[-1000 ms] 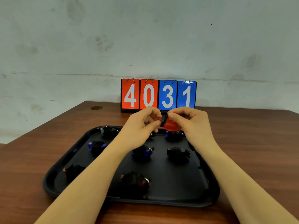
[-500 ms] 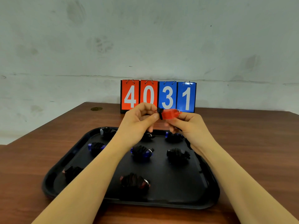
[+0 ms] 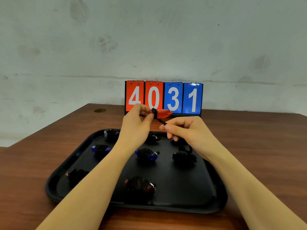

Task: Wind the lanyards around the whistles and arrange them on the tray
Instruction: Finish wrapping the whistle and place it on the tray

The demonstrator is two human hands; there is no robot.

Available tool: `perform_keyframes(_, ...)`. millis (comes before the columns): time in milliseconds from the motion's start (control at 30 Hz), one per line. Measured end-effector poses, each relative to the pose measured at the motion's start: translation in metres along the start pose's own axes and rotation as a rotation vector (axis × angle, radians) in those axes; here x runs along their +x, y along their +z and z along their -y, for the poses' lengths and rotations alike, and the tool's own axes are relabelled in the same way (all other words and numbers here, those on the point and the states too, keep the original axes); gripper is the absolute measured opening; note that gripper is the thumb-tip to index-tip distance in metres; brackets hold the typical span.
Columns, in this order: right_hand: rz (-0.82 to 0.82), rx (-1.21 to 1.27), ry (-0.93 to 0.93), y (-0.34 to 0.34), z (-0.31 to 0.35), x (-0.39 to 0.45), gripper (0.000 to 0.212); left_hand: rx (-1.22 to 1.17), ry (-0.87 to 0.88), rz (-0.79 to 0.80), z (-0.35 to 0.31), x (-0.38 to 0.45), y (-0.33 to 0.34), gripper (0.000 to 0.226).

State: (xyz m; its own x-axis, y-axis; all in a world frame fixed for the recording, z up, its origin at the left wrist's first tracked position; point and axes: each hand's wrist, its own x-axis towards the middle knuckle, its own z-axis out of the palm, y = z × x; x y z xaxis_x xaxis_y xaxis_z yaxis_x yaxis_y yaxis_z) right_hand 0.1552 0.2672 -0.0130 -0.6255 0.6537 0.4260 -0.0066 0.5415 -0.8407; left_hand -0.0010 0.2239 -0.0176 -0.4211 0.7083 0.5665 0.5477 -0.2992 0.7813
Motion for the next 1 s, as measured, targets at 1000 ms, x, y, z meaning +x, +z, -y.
perform_keyframes(1000, -0.371, -0.066, -0.006, -0.007, -0.01, 0.002, 0.007, 0.111, 0.143, 0.422, -0.003, -0.008, -0.003, 0.015)
